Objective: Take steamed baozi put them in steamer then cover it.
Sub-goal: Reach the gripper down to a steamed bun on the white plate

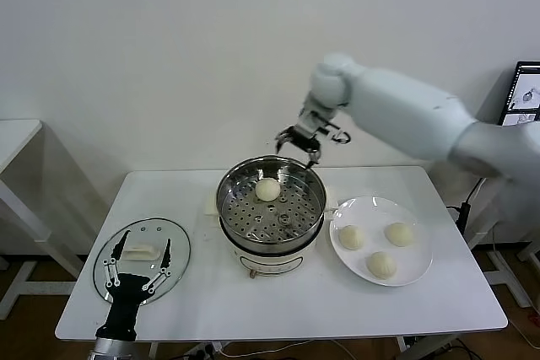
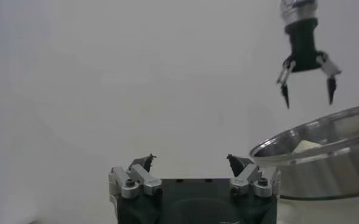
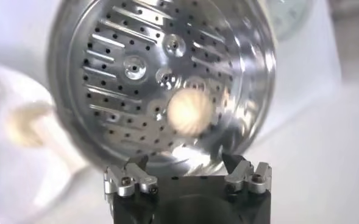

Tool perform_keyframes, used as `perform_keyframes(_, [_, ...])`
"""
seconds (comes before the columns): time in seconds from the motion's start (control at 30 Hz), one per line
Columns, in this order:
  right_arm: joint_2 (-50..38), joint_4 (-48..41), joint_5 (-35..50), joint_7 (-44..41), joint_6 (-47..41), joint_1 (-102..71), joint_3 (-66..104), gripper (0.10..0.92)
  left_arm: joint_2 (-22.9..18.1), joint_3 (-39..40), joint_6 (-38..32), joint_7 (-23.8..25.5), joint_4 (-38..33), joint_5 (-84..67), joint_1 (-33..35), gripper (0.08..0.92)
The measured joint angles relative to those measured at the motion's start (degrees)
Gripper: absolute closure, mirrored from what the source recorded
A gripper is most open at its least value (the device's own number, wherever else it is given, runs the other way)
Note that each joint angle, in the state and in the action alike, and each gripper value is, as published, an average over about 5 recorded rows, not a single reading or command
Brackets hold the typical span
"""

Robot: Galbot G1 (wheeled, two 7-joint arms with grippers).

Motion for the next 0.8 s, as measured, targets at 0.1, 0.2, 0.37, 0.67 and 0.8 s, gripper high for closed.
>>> perform_keyframes(0.1, [-4.0,1.3,4.7,0.4,-4.6,0.3,-3.1,0.203,0.0,0.1,0.0,0.0,0.1,0.1,0.1,0.177])
perform_keyframes(0.2, [-7.2,2.1,8.2,1.1,-8.3,-0.3,-5.5,0.203,0.0,0.2,0.0,-0.1,0.2,0.2,0.1,0.177])
perform_keyframes(0.37, [-9.9,2.2,11.8,2.3,-12.8,-3.1,-7.6,0.203,-0.2,0.0,0.3,-0.5,0.1,0.2,0.1,0.177])
perform_keyframes(0.67, [-9.9,0.2,13.5,3.9,-16.8,-9.1,-8.9,0.203,-0.4,-0.9,0.8,-0.9,-0.2,0.3,0.4,0.177])
perform_keyframes(0.8, [-9.0,-1.0,13.6,4.9,-17.7,-11.3,-9.1,0.203,-0.5,-0.9,0.8,-1.0,-0.2,0.5,0.7,0.177])
